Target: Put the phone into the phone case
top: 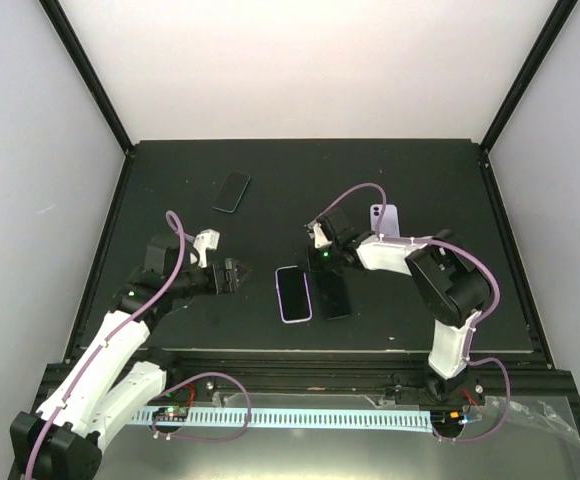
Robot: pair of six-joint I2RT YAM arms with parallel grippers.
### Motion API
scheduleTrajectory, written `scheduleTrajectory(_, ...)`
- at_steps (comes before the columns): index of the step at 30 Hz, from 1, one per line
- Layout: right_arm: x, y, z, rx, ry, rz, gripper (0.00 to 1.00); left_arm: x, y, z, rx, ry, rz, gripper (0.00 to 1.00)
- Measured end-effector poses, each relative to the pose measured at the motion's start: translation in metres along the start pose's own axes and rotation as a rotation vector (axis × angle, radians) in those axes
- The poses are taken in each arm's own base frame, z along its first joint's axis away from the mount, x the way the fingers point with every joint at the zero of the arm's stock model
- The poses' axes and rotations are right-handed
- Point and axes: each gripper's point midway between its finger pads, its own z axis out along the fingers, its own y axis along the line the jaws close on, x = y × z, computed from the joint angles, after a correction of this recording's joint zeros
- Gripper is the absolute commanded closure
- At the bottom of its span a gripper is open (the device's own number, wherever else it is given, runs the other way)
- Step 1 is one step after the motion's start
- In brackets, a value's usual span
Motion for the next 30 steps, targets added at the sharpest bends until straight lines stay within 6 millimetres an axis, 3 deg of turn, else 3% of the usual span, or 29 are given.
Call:
scheduleTrajectory(4, 0.002, -0.005, -0.007, 0.031, -0.022, -0.001, 0.98, -0.001, 0.004, 0.000, -0.021, -0.006, -0.004, 0.01)
scheduleTrajectory(8, 0.009, -0.010, -0.018, 0.070, -0.020, 0.007, 0.84, -0.005, 0.014, 0.001, -0.078, -0.026, -0.010, 0.01)
scheduleTrajectory(12, -0.001, 0.006, -0.044, 0.050, -0.077, -0.024, 0.60, -0.012, 0.031, 0.005, -0.174, -0.026, -0.027, 0.01)
scheduleTrajectory(15, -0.012, 0.023, -0.067, 0.023, -0.140, -0.068, 0.41, -0.028, 0.043, 0.007, -0.271, -0.033, -0.022, 0.01)
scheduleTrajectory(20, -0.015, 0.032, -0.094, 0.019, -0.204, -0.100, 0.02, -0.072, 0.064, 0.012, -0.438, -0.060, 0.012, 0.02)
scheduleTrajectory(26, -0.010, 0.030, -0.123, 0.057, -0.272, -0.129, 0.00, -0.138, 0.088, 0.032, -0.571, -0.075, 0.058, 0.02)
scheduleTrajectory(30, -0.007, 0.031, -0.144, 0.068, -0.326, -0.144, 0.00, -0.167, 0.112, 0.058, -0.635, -0.045, 0.103, 0.02)
